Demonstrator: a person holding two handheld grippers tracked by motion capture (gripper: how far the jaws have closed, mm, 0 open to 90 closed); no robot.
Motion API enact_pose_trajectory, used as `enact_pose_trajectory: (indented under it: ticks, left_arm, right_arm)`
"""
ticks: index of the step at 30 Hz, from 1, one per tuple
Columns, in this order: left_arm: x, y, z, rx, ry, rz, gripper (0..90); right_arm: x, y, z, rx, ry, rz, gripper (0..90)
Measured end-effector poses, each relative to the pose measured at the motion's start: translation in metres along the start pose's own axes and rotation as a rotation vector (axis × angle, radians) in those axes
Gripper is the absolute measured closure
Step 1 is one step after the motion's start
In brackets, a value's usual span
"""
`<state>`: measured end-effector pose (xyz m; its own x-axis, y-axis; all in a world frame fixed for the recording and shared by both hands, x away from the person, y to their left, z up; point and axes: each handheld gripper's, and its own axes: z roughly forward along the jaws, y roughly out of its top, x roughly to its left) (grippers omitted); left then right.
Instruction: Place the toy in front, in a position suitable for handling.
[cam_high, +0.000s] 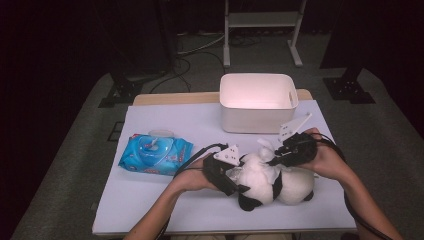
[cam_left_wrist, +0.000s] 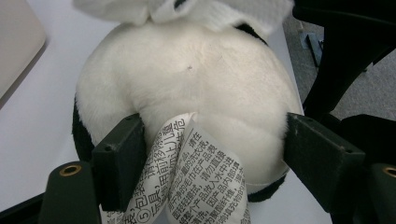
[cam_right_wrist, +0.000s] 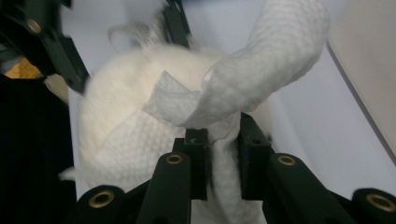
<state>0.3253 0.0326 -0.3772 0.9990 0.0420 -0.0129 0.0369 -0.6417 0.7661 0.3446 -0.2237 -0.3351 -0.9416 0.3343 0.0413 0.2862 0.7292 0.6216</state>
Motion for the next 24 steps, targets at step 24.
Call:
enact_pose_trajectory:
  ticks: [24]
  left_arm:
    - [0.0,0.01,-0.006,-0.016,-0.047,-0.097,12.7]
  right_arm:
    - [0.043,-0.018,0.003,-0.029,0.042,-0.042,78.7]
